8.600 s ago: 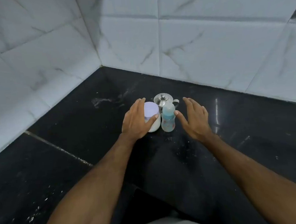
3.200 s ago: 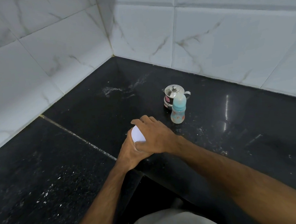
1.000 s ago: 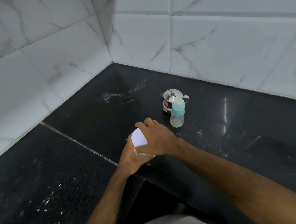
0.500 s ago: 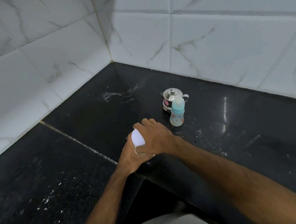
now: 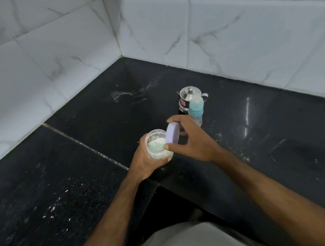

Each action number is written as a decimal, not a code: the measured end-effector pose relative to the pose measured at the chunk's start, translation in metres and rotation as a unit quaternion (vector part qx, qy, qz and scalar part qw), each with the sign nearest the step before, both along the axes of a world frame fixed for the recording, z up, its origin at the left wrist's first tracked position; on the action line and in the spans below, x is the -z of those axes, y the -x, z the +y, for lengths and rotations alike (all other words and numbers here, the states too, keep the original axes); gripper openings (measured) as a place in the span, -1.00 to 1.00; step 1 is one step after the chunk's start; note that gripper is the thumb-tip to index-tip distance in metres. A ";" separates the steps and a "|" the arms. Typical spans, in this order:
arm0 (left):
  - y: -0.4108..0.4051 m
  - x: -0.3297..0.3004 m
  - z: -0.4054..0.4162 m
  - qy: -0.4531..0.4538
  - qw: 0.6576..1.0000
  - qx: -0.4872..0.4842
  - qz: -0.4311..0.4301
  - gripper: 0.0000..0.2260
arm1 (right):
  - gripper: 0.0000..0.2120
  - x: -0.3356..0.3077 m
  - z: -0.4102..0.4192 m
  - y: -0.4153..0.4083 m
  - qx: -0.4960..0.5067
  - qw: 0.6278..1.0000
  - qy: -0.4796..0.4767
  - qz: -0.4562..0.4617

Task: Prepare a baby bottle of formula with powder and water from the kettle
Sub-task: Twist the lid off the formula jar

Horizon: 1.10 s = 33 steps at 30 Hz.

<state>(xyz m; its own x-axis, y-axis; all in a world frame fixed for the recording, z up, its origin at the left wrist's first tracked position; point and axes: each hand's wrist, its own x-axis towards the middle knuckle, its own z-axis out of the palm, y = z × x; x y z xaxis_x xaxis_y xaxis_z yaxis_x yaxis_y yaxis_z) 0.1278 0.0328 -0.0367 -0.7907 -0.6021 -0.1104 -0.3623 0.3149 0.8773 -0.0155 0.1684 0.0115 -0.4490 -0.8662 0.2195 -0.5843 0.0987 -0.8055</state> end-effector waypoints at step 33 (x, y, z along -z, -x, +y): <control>0.001 0.009 -0.008 -0.021 1.000 0.019 -0.006 -0.11 | 0.00 0.086 0.116 -0.010 0.081 0.985 -0.127 -0.085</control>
<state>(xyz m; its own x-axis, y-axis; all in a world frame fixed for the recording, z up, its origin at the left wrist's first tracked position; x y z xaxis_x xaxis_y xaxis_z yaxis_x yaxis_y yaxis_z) 0.1266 0.0249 -0.0454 -0.8113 -0.5665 -0.1443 -0.3616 0.2922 0.8854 -0.0051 0.2843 -0.0745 -0.5977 -0.7972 -0.0852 -0.4028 0.3905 -0.8278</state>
